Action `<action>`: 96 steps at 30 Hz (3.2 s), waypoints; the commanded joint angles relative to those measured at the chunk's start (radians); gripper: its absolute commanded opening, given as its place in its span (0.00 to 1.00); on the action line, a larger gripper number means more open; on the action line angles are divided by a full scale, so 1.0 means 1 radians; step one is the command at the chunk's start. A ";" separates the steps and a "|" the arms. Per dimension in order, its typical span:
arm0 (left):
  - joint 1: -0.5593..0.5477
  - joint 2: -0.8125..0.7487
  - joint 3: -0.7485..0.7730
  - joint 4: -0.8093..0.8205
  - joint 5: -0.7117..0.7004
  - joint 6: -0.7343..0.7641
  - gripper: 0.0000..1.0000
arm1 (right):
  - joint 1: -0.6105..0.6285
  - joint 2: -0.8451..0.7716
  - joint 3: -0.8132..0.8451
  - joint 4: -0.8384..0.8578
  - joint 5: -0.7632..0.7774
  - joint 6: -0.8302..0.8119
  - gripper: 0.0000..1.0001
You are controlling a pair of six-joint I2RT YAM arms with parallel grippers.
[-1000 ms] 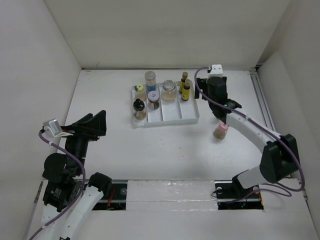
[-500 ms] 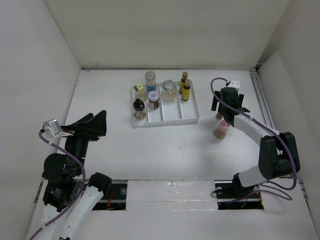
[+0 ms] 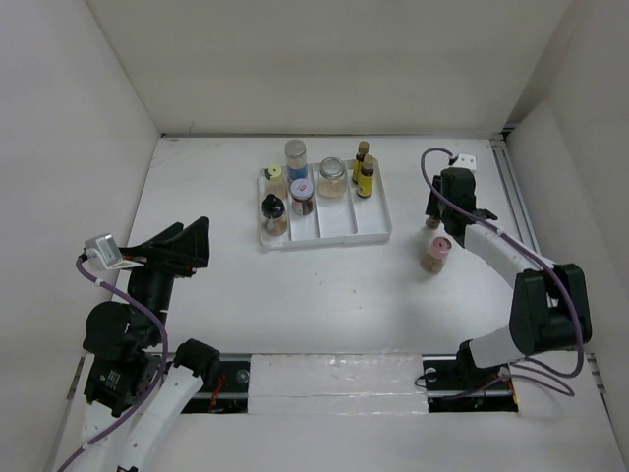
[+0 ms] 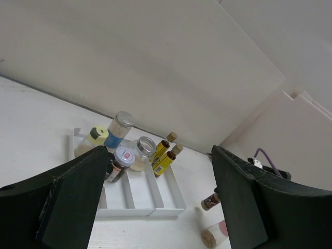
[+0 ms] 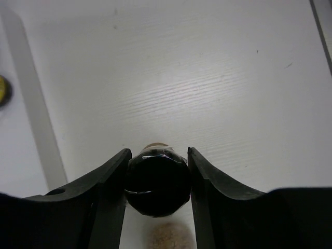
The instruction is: Organize the condiment bottles
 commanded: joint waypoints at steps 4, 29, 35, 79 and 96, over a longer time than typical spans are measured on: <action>0.003 0.001 -0.005 0.048 0.007 0.012 0.77 | 0.168 -0.185 0.036 0.075 0.056 -0.082 0.34; 0.003 0.001 -0.005 0.048 0.007 0.012 0.77 | 0.687 0.362 0.566 0.016 -0.162 -0.146 0.35; 0.003 0.001 -0.005 0.048 0.007 0.012 0.77 | 0.687 0.471 0.629 0.016 -0.123 -0.156 0.35; 0.003 -0.018 -0.005 0.048 0.025 0.012 0.77 | 0.143 -0.440 -0.250 -0.228 0.222 0.226 0.91; 0.003 -0.018 -0.005 0.048 0.025 0.012 0.77 | 0.242 -0.409 -0.172 -0.109 0.162 0.148 0.47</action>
